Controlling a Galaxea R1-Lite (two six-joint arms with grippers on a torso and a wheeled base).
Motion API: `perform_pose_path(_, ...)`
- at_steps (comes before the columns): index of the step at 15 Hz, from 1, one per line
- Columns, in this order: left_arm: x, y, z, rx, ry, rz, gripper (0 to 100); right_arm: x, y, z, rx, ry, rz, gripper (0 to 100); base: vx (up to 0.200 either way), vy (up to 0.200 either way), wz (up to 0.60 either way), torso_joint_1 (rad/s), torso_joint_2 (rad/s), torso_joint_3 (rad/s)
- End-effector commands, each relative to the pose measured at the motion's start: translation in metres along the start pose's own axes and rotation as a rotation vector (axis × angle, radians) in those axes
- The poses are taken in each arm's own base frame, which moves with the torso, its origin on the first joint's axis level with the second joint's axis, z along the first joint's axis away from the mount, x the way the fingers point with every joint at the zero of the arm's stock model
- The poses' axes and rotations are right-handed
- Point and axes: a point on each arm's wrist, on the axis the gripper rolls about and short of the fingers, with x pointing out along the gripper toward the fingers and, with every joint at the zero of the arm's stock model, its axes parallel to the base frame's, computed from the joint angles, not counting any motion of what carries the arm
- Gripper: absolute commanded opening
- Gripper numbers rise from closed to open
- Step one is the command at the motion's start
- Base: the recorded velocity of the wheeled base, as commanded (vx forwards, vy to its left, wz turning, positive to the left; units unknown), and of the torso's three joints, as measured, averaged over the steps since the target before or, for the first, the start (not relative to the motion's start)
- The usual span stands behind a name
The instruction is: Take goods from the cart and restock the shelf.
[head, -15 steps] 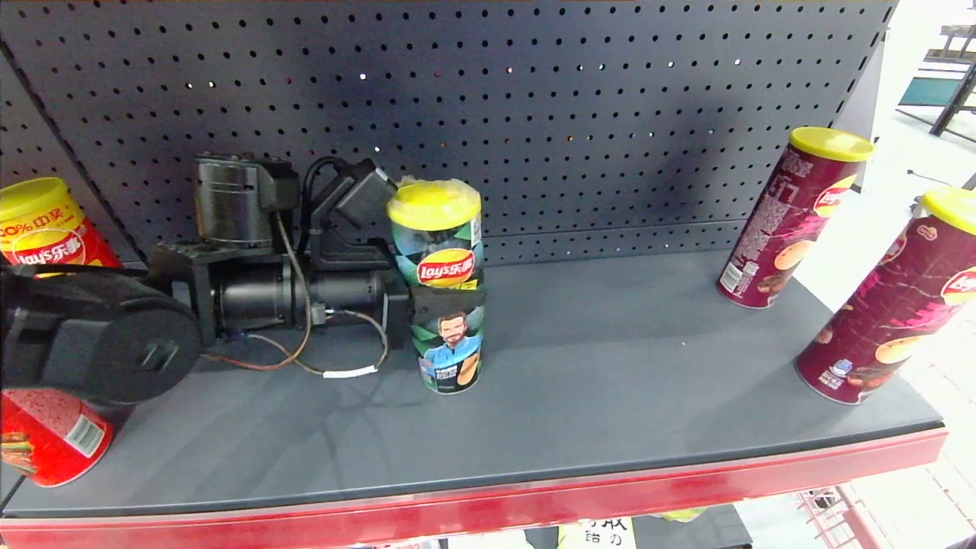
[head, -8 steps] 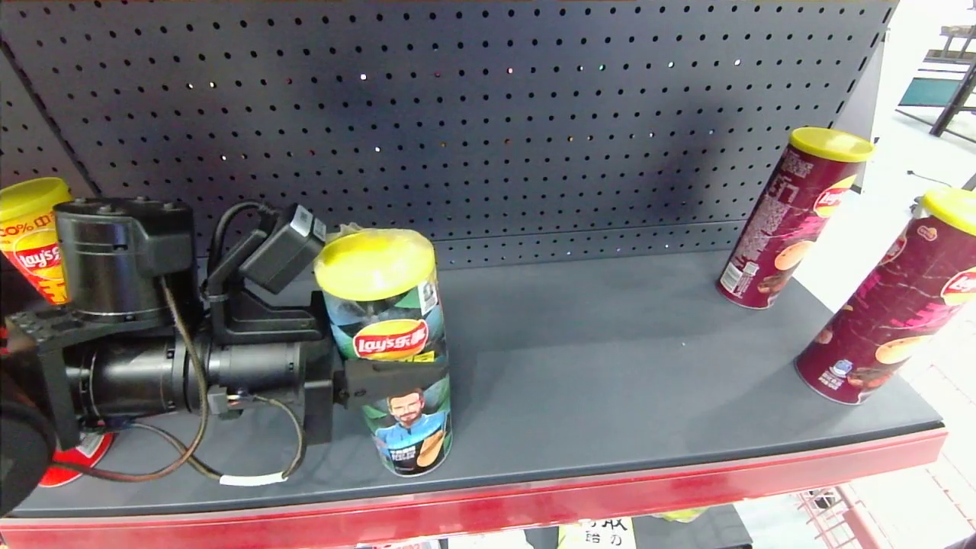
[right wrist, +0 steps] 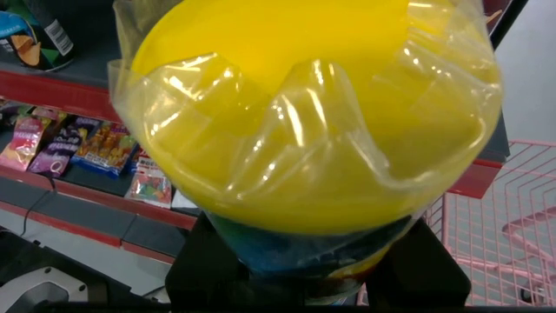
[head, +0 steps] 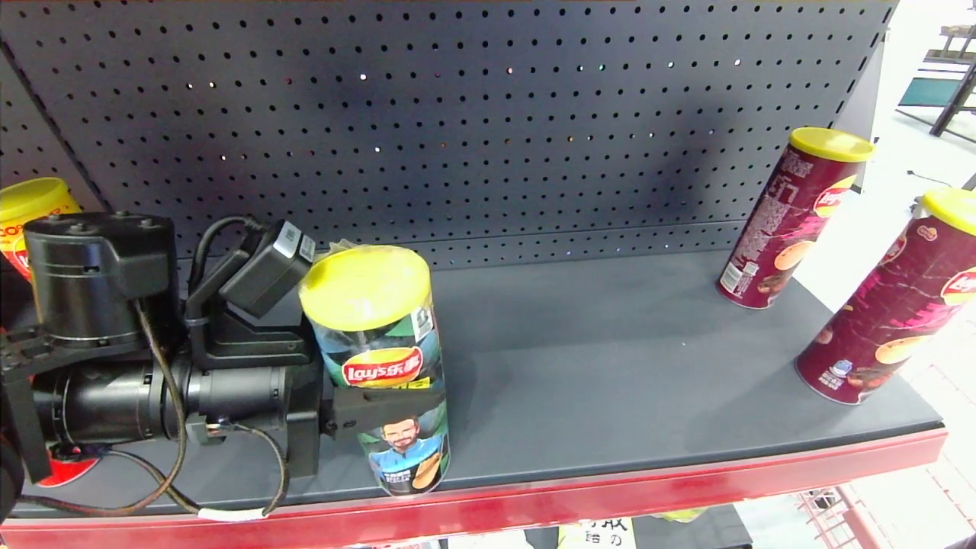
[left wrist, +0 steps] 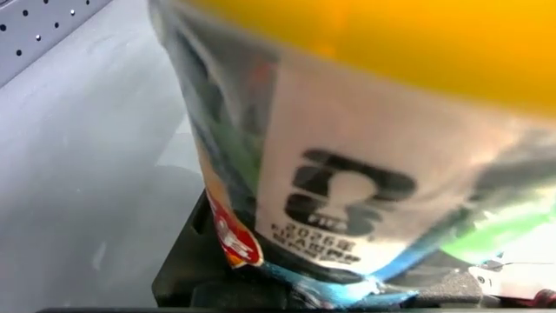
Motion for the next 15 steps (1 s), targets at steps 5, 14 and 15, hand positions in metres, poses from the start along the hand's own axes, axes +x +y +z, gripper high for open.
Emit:
perform_pose_path(5, -0.011, -0.01, -0.003, 0.005, -0.006, 0.01, 100, 0.001, 0.0, 0.005, -0.003, 0.003, 0.014, 0, 0.0, 0.0, 0.0, 0.0, 0.0, 0.0)
perform_pose_path(14, -0.068, -0.055, -0.029, 0.024, -0.043, 0.155, 100, 0.064, -0.005, 0.061, -0.019, 0.085, 0.232, 0, 0.0, 0.0, 0.0, 0.0, 0.0, 0.0)
perform_pose_path(15, -0.075, -0.058, -0.035, 0.02, -0.043, 0.189, 100, 0.077, -0.003, 0.067, -0.021, 0.093, 0.258, 0, 0.0, 0.0, 0.0, 0.0, 0.0, 0.0)
